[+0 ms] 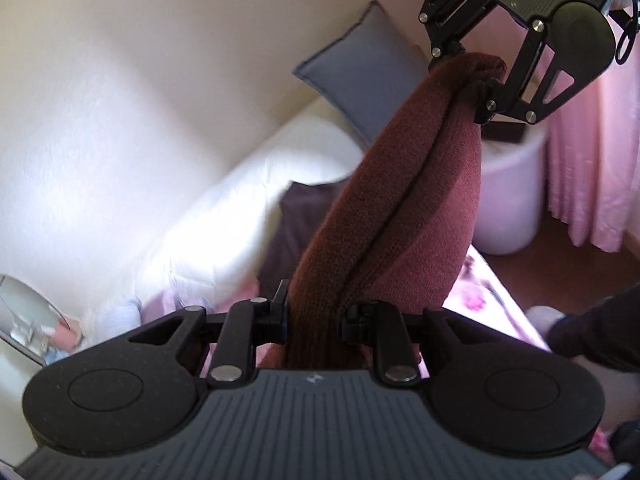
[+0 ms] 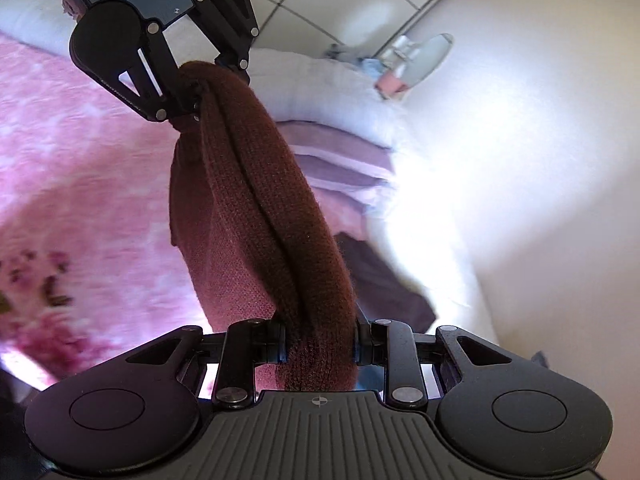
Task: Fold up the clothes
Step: 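Lift the folded vest with both grippers and carry it toward the clothes stack, then lower the vest onto the stack of folded clothes with both grippers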
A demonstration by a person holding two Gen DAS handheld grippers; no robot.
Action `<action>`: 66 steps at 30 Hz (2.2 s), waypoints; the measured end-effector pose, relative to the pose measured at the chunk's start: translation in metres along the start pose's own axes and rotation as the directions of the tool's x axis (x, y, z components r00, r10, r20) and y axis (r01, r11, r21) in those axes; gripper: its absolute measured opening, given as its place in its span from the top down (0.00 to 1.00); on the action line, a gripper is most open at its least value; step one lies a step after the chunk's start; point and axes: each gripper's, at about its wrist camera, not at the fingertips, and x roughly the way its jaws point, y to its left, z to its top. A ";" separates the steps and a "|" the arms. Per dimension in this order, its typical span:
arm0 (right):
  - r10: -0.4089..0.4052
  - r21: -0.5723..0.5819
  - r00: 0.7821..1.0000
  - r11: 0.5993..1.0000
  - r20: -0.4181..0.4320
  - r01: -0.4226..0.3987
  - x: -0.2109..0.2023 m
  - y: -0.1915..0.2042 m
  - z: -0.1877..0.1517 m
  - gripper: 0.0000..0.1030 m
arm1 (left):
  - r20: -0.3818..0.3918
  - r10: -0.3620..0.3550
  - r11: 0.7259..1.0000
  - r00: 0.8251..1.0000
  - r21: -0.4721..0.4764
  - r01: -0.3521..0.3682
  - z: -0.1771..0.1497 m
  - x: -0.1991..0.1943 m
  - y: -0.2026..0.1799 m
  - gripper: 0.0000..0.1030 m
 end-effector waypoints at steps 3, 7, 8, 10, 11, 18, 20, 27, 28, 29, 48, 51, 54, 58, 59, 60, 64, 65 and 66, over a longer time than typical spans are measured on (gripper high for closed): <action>-0.012 -0.016 0.999 1.000 0.035 0.013 0.037 -0.060 -0.011 0.74 | -0.010 0.040 0.999 0.999 -0.010 -0.041 0.029 0.061 0.037 0.82; -0.012 -0.066 0.995 0.998 0.099 0.018 0.109 -0.155 -0.028 0.74 | -0.078 0.117 0.991 0.990 -0.059 -0.122 0.071 0.150 0.091 0.82; -0.008 -0.079 0.993 0.997 0.115 0.017 0.128 -0.181 -0.028 0.74 | -0.093 0.137 0.987 0.986 -0.068 -0.144 0.081 0.170 0.105 0.82; -0.011 -0.118 0.988 0.993 0.151 0.029 0.163 -0.226 -0.029 0.74 | -0.111 0.188 0.978 0.976 -0.071 -0.196 0.094 0.203 0.125 0.82; -0.018 -0.140 0.985 0.989 0.173 0.043 0.178 -0.243 -0.031 0.74 | -0.117 0.216 0.972 0.969 -0.068 -0.224 0.099 0.218 0.132 0.82; 0.045 -0.276 0.981 0.961 0.188 0.008 0.289 -0.266 -0.098 0.73 | -0.271 0.127 0.990 0.954 -0.028 -0.140 0.059 0.357 0.080 0.80; 0.121 -0.310 0.988 0.947 0.100 -0.085 0.324 -0.239 -0.132 0.72 | -0.386 0.006 0.999 0.922 -0.044 -0.025 0.031 0.401 0.039 0.77; 0.147 -0.332 0.989 0.932 -0.017 -0.144 0.340 -0.198 -0.184 0.57 | -0.411 0.022 1.000 0.911 -0.010 -0.028 0.010 0.404 -0.010 0.65; 0.135 -0.327 0.991 0.936 -0.013 -0.132 0.334 -0.199 -0.185 0.56 | -0.407 0.038 0.999 0.913 -0.012 -0.047 0.010 0.401 -0.010 0.65; 0.119 -0.336 0.993 0.935 -0.010 -0.115 0.329 -0.198 -0.184 0.56 | -0.403 0.053 0.998 0.914 -0.009 -0.061 0.011 0.398 -0.010 0.65; 0.166 -0.351 0.981 0.917 -0.096 -0.189 0.327 -0.146 -0.186 0.73 | -0.428 0.029 0.999 0.903 -0.014 -0.038 0.012 0.394 -0.061 0.78; 0.152 -0.366 0.985 0.914 -0.087 -0.174 0.324 -0.142 -0.190 0.70 | -0.426 0.049 0.998 0.903 -0.018 -0.063 0.011 0.390 -0.064 0.76; 0.131 -0.338 0.987 0.928 -0.091 -0.155 0.312 -0.145 -0.195 0.63 | -0.444 0.038 0.995 0.895 -0.065 -0.075 0.019 0.392 -0.059 0.74; 0.107 -0.264 0.988 0.955 -0.114 -0.134 0.306 -0.147 -0.199 0.59 | -0.472 0.015 0.980 0.881 -0.170 -0.107 0.017 0.376 -0.052 0.74; 0.103 -0.231 0.987 0.964 -0.126 -0.130 0.307 -0.147 -0.198 0.59 | -0.479 0.008 0.973 0.878 -0.200 -0.118 0.015 0.370 -0.050 0.74; 0.103 -0.192 0.985 0.973 -0.141 -0.129 0.306 -0.148 -0.199 0.59 | -0.485 0.001 0.964 0.874 -0.231 -0.130 0.014 0.363 -0.049 0.73; 0.172 0.054 0.968 0.985 -0.182 -0.164 0.300 -0.163 -0.191 0.59 | -0.476 0.005 0.926 0.879 -0.331 -0.184 0.018 0.342 -0.038 0.73; 0.188 0.124 0.968 0.978 -0.164 -0.169 0.293 -0.167 -0.189 0.59 | -0.472 0.007 0.914 0.881 -0.354 -0.198 0.019 0.337 -0.035 0.73; 0.199 0.179 0.971 0.968 -0.134 -0.174 0.287 -0.170 -0.186 0.59 | -0.467 0.011 0.903 0.884 -0.374 -0.209 0.022 0.334 -0.032 0.73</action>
